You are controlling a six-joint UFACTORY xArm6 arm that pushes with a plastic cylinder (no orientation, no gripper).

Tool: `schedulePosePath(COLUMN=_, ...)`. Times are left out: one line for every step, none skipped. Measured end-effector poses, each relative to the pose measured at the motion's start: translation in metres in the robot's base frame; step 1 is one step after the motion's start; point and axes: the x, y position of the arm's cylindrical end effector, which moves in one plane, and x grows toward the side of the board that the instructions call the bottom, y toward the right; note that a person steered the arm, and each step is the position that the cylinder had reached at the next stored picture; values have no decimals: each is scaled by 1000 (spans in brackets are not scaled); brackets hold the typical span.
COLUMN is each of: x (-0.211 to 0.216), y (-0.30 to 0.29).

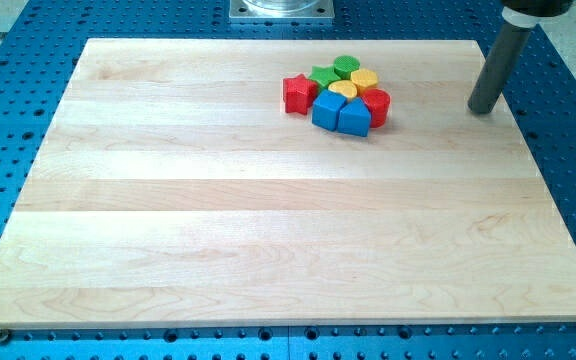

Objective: Separate all the blocks

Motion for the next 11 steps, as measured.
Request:
schedulePosePath(x=2, y=-24)
schedulePosePath(x=-2, y=-43)
schedulePosePath(x=0, y=-33)
schedulePosePath(x=-40, y=-62)
schedulePosePath(x=-47, y=-123)
schedulePosePath(x=-39, y=-137)
schedulePosePath(x=-20, y=-169)
schedulePosePath(x=34, y=-203)
schedulePosePath(x=41, y=-264)
schedulePosePath(x=33, y=-246)
schedulePosePath(x=9, y=-223)
